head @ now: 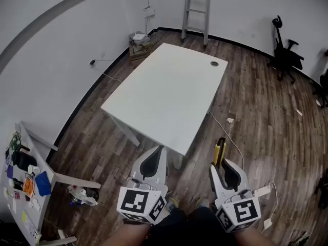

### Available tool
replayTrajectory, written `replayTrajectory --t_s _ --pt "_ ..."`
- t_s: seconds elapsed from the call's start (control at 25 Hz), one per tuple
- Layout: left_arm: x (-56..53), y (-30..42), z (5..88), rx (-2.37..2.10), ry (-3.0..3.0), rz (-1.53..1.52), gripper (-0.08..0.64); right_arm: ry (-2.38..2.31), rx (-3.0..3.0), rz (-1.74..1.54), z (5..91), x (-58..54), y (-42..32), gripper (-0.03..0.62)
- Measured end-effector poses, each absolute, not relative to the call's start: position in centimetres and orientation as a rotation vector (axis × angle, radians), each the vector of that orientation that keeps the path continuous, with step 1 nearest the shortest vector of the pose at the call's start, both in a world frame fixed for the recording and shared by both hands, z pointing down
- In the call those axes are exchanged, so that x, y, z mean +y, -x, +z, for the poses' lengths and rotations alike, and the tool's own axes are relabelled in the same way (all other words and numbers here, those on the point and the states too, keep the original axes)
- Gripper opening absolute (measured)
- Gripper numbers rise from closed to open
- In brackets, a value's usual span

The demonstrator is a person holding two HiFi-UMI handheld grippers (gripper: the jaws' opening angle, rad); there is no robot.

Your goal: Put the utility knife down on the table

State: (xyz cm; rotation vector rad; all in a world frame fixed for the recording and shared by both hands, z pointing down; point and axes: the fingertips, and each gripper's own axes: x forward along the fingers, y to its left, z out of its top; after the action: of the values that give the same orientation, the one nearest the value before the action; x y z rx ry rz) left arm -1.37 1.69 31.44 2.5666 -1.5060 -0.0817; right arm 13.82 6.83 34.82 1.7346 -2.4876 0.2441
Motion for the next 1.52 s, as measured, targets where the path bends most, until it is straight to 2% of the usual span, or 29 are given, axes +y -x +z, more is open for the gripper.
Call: replayTrajectory --t_s 0.44,0.88,1.2,1.52 --pt "11.3 0.7 32.7 -1.581 -2.515 -0.054 0.0 -1.69 -2.532 0.222 35.0 12.9 -13.8 0.14" --pt "11.9 1.9 32.3 -1.5 -2.544 -0.074 0.0 -1.715 -2.464 0.259 36.4 14.1 -12.0 0.14" --pt "9.9 -0.6 34.5 -1.575 -2.474 -0.03 0.0 -1.548 -2.48 0.289 40.2 8.4 -13.4 0.141" --pt "1.5 3.8 38.8 -1.556 -2.399 -0.019 0.0 -1.481 -2.414 0.393 45.6 -3.0 -8.9 0.141"
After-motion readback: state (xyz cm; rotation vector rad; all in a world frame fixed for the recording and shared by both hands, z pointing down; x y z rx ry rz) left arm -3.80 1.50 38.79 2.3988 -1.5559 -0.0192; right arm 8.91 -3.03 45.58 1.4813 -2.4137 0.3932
